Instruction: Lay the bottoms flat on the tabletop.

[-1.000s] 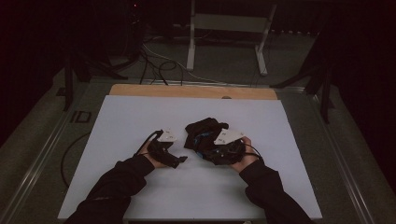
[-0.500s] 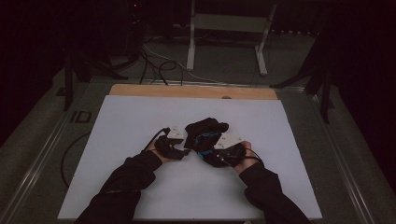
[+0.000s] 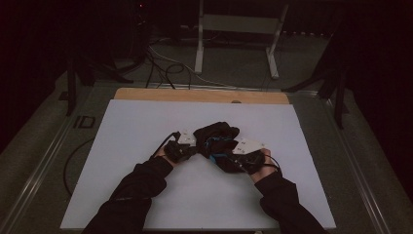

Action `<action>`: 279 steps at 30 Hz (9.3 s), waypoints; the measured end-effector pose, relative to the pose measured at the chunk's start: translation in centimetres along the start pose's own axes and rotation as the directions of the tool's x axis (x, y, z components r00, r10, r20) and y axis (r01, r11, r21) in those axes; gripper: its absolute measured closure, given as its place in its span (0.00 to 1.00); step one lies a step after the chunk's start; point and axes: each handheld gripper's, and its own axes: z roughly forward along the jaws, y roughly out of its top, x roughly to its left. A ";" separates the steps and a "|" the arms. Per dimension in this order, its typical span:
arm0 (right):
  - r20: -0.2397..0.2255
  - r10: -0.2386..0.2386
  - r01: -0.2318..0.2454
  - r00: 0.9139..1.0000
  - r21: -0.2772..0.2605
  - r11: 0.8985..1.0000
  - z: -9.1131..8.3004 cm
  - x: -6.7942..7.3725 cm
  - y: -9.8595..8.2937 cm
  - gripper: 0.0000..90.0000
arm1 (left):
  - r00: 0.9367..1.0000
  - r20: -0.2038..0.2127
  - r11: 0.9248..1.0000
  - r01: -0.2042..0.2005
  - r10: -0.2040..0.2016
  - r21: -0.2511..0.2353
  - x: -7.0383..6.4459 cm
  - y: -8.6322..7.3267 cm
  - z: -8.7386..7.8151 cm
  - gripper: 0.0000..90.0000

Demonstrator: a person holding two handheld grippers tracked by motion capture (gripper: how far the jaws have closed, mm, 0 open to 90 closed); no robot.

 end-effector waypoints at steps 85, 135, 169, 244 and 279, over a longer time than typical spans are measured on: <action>-0.073 0.231 -0.239 0.970 -0.125 0.963 -6.1 -2.3 -2.4 0.54 | 0.989 0.116 0.995 0.091 -0.087 -0.028 -0.2 -6.5 -15.7 0.45; -0.038 0.246 -0.243 0.968 0.077 0.967 -1.9 -3.4 -3.7 0.99 | 0.993 0.087 0.997 0.077 -0.078 0.016 -0.7 -8.0 -14.1 0.99; -0.102 0.346 -0.311 0.933 0.259 0.915 -9.2 1.3 -11.5 0.99 | 0.961 0.275 0.988 -0.064 0.024 0.138 -6.5 -8.9 -12.7 0.88; 0.039 0.387 -0.383 0.921 -0.077 0.920 -5.2 -9.0 -1.3 0.92 | 0.963 -0.058 0.960 0.256 -0.264 -0.114 3.7 1.5 -15.4 0.90; 0.200 0.538 -0.549 0.819 -0.003 0.836 1.5 -15.4 -0.7 0.82 | 0.963 -0.126 0.972 0.232 -0.236 -0.049 10.7 5.3 -8.2 0.84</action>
